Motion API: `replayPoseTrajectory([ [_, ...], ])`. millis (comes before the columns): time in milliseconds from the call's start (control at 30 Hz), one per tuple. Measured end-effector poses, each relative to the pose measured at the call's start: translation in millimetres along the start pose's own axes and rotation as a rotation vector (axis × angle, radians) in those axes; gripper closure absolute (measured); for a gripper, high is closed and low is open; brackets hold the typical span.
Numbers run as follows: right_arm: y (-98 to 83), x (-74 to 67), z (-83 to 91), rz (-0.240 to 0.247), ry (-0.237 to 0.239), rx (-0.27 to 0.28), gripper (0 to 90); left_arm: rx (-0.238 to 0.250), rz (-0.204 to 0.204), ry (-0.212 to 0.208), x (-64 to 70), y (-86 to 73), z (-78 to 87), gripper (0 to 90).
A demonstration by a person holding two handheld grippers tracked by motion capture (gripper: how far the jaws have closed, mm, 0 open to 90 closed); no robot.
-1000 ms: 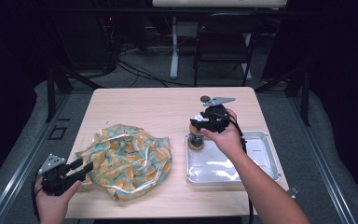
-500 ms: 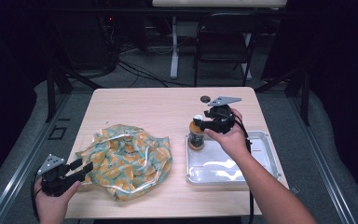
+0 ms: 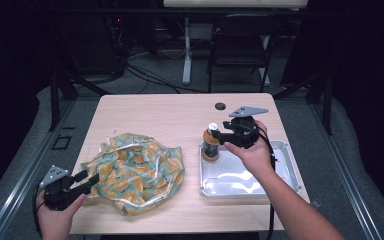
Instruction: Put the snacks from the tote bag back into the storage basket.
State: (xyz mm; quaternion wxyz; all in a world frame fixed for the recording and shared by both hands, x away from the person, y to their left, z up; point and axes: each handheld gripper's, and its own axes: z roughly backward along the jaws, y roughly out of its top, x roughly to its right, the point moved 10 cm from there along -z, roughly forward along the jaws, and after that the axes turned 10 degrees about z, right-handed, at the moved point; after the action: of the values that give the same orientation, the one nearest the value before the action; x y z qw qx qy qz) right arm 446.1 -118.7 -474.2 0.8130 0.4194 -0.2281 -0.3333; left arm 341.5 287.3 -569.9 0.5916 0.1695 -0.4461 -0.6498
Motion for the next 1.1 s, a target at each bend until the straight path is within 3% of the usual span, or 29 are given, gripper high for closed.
replayPoseTrajectory([
  [233, -8.4, -14.5, 20.4, -0.004, -0.001, 0.034, 44.6, -0.003, -0.002, 0.000, 0.1, -0.5, 0.0, 48.6],
  [367, -20.3, -26.3, 23.8, -0.021, 0.031, 0.018, 45.2, 0.004, -0.002, 0.000, 0.9, 0.1, -0.1, 48.6],
  [667, -51.5, -57.3, 22.6, -0.009, 0.077, 0.012, 48.4, -0.002, -0.004, 0.000, 0.3, -0.4, 0.7, 48.5],
  [833, -71.0, -70.6, 19.1, 0.024, 0.066, -0.008, 48.6, -0.001, -0.004, 0.000, 0.1, -0.3, 0.8, 48.5],
  [1100, -93.7, -85.4, 15.5, 0.032, 0.074, -0.022, 50.4, 0.005, -0.006, -0.001, 1.4, -0.2, 0.0, 48.5],
])
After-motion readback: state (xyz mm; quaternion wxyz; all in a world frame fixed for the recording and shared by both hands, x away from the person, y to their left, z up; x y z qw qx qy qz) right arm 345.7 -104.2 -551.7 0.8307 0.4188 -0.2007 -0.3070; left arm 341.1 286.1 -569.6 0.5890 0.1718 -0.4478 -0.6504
